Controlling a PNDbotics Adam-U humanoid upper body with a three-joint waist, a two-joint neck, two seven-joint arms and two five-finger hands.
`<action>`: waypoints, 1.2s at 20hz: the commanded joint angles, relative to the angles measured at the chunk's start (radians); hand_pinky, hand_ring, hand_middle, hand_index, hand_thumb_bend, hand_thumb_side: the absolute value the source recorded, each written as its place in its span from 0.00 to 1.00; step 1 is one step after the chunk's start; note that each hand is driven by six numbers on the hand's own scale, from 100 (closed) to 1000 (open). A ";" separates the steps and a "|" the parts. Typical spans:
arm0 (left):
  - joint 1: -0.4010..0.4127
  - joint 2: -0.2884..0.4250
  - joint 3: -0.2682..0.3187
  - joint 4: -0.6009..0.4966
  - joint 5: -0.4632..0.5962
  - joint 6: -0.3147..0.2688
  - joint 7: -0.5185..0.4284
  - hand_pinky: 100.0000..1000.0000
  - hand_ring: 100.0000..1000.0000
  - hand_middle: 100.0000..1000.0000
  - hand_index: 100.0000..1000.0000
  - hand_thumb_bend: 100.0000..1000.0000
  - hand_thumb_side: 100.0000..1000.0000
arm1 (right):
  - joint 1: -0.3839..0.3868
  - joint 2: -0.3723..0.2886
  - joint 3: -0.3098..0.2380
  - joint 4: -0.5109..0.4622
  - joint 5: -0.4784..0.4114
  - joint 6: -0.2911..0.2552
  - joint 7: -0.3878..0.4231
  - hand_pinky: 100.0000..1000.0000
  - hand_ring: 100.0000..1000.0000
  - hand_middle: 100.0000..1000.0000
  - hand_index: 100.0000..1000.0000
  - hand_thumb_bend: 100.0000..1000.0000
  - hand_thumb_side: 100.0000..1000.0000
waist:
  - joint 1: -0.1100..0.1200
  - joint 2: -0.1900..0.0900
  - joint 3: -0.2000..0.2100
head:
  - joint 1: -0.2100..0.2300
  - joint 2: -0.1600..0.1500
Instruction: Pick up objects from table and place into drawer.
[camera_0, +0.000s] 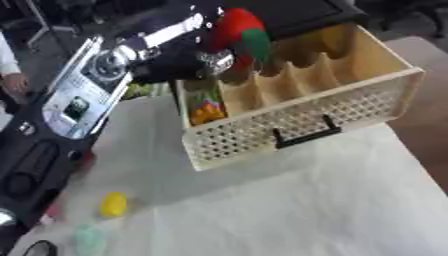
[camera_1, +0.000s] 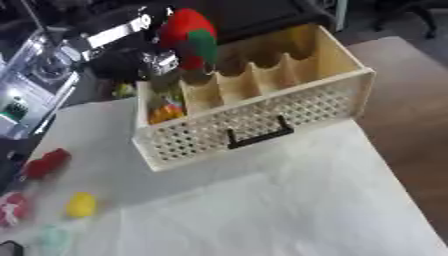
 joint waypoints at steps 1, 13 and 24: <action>-0.016 0.016 0.007 -0.005 -0.035 -0.008 0.008 0.49 0.79 0.89 1.00 0.18 0.68 | -0.010 -0.016 -0.013 -0.011 -0.007 0.003 -0.001 0.46 0.24 0.23 0.41 0.00 0.85 | -0.011 -0.019 -0.001 | 0.005 0.007; -0.011 0.017 0.023 -0.024 -0.054 0.013 0.045 0.47 0.78 0.86 1.00 0.10 0.74 | -0.007 -0.014 -0.014 -0.011 -0.008 0.005 -0.002 0.45 0.24 0.23 0.41 0.00 0.85 | -0.012 -0.021 0.002 | 0.010 0.013; 0.025 0.061 0.218 -0.284 0.108 0.091 0.208 0.36 0.62 0.69 0.87 0.00 0.74 | 0.008 -0.023 -0.020 -0.011 0.002 -0.003 -0.010 0.45 0.24 0.23 0.42 0.00 0.85 | -0.035 -0.027 0.029 | 0.001 0.056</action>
